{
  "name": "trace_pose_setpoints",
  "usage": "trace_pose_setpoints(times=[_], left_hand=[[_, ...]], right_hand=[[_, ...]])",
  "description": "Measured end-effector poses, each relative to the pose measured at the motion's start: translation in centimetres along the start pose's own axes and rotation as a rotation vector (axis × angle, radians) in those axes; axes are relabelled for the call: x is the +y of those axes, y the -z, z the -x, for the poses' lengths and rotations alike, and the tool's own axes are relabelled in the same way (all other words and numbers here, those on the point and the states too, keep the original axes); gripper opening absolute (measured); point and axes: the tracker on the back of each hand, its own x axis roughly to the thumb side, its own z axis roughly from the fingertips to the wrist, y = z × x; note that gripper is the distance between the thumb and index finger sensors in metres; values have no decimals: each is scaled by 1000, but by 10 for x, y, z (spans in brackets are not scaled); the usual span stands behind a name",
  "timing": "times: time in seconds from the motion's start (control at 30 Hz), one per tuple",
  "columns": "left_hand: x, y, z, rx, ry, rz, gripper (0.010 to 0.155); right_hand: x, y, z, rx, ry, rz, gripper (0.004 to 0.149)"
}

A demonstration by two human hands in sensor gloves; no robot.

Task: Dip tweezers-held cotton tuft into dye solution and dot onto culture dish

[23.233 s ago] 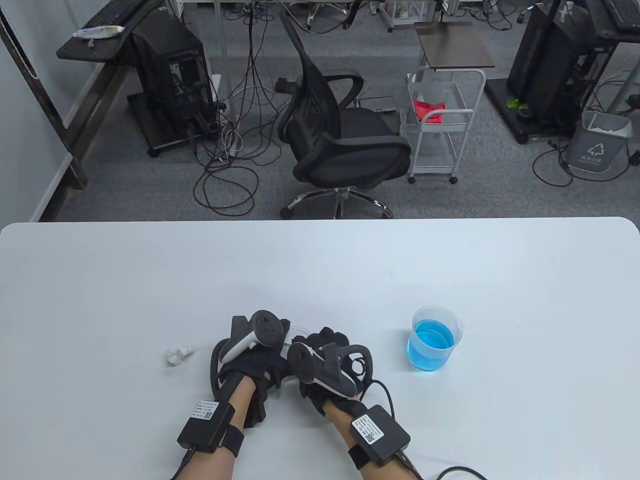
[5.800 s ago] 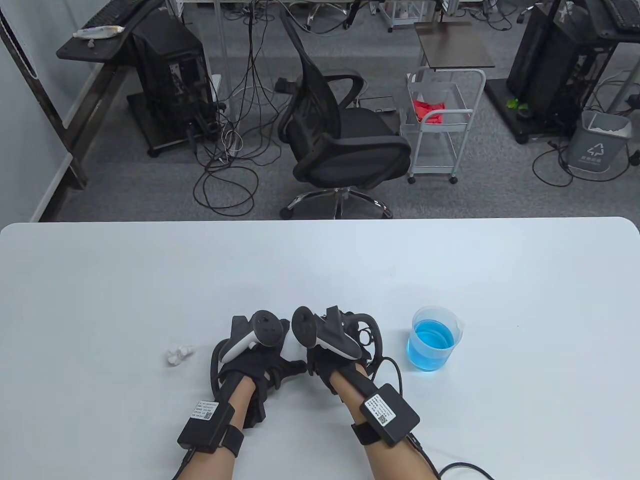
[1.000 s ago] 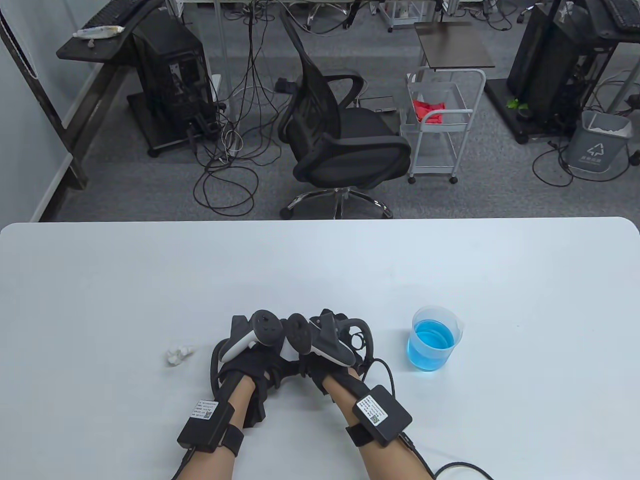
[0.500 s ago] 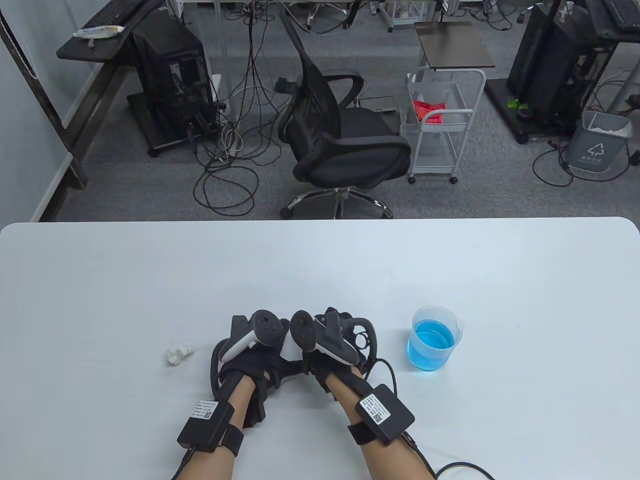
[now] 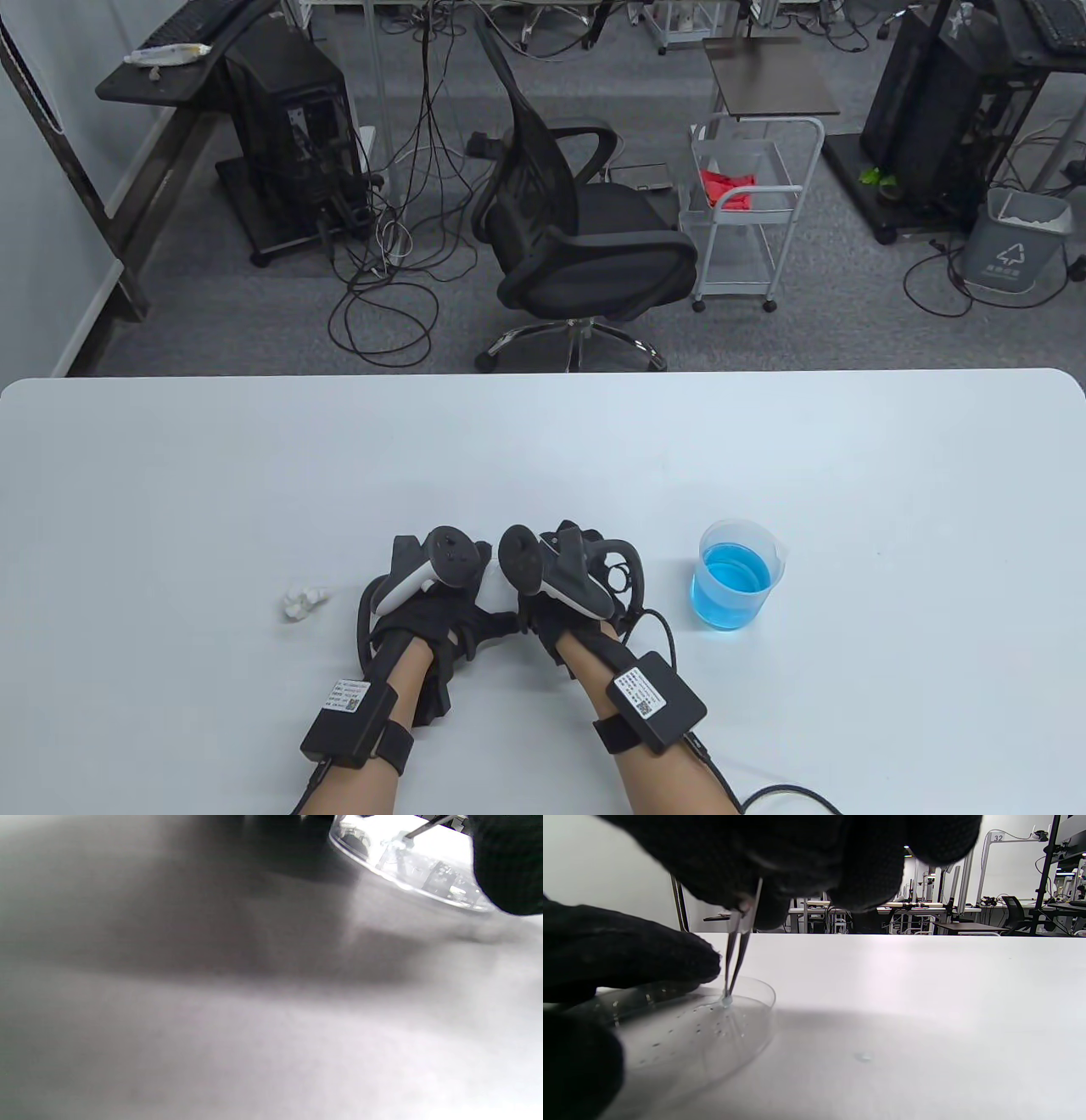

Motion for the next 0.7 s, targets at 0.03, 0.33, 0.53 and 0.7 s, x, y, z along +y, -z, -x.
trace_pose_setpoints(times=[0.03,0.33,0.53,0.7], left_hand=[[0,0,0,0,0,0,106],[0,0,0,-1,-2,1,106],[0,0,0,-1,-2,1,106],[0,0,0,-1,-3,1,106]], right_hand=[[0,0,-1,-7,8,-2,31],[5,0,-5,-15,-2,-29,32],[2,-1,-6,-26,19,-20,32],[5,0,-6,-29,30,-52,32]])
